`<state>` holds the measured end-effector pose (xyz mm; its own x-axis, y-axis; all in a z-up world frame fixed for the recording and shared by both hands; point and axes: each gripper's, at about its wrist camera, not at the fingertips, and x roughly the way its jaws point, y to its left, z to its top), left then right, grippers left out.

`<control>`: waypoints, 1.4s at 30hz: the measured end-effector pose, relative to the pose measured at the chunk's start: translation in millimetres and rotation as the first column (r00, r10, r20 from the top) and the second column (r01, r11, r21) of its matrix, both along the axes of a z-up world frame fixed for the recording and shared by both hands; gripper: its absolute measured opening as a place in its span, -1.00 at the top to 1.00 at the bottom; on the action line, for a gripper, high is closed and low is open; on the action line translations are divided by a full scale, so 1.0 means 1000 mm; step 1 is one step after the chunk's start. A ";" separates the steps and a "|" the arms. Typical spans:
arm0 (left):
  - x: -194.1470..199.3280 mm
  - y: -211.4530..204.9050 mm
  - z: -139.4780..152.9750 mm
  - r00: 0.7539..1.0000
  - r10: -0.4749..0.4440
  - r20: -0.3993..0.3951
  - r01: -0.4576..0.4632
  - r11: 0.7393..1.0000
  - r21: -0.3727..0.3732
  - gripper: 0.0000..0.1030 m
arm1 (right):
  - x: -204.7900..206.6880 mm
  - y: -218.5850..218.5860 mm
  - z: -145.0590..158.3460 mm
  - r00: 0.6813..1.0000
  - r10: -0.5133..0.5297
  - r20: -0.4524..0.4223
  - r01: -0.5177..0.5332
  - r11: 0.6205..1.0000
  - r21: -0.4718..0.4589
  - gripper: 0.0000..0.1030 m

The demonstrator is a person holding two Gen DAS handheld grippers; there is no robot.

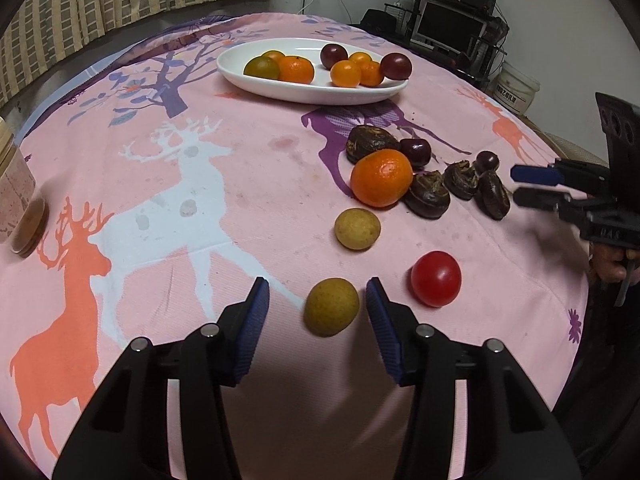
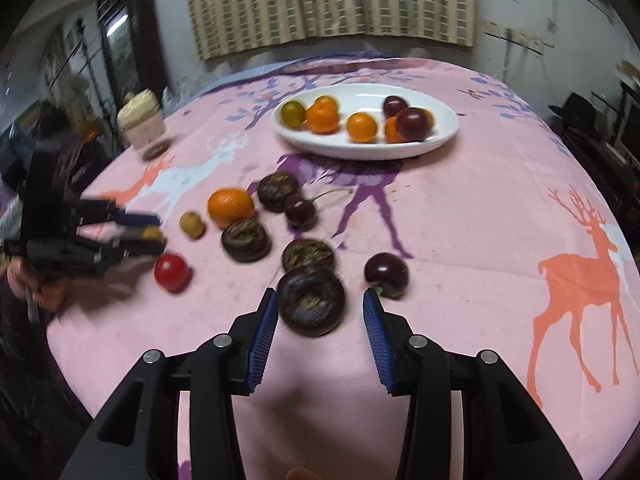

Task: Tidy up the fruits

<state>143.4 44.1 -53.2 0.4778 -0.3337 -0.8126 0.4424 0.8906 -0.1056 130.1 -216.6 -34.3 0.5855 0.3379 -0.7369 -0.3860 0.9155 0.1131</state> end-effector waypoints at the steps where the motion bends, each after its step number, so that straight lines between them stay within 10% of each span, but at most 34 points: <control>1: 0.000 0.000 0.000 1.000 0.000 0.000 0.000 1.000 0.001 0.03 | 0.004 -0.006 0.002 0.999 -0.034 0.005 0.034 0.999 0.025 0.15; 12: -0.001 -0.001 0.000 1.000 -0.010 -0.002 0.010 1.000 -0.006 0.31 | 0.044 -0.012 -0.015 0.992 -0.081 -0.100 0.087 0.995 0.054 0.47; 23: -0.006 -0.003 0.011 0.999 -0.040 0.013 0.039 0.998 0.040 0.53 | 0.047 -0.013 0.032 0.997 -0.054 0.046 0.048 0.990 0.130 0.47; 34: 0.148 -0.057 0.084 0.992 0.073 0.104 -0.063 0.994 -0.095 0.52 | 0.182 -0.001 0.043 0.982 -0.155 0.107 0.126 0.962 0.242 0.45; 36: 0.166 -0.071 0.079 0.991 0.086 0.105 -0.075 0.992 -0.099 0.51 | 0.187 -0.002 0.037 0.981 -0.156 0.115 0.124 0.962 0.242 0.13; 38: 0.175 -0.080 0.074 0.988 0.118 0.103 -0.108 0.989 -0.098 -0.23 | 0.183 -0.008 0.034 0.982 -0.157 0.108 0.126 0.959 0.254 -0.01; 42: 0.159 -0.079 0.075 0.973 0.138 0.187 -0.136 0.990 -0.023 -0.63 | 0.167 -0.022 0.038 0.977 -0.173 0.126 0.134 0.954 0.270 -0.21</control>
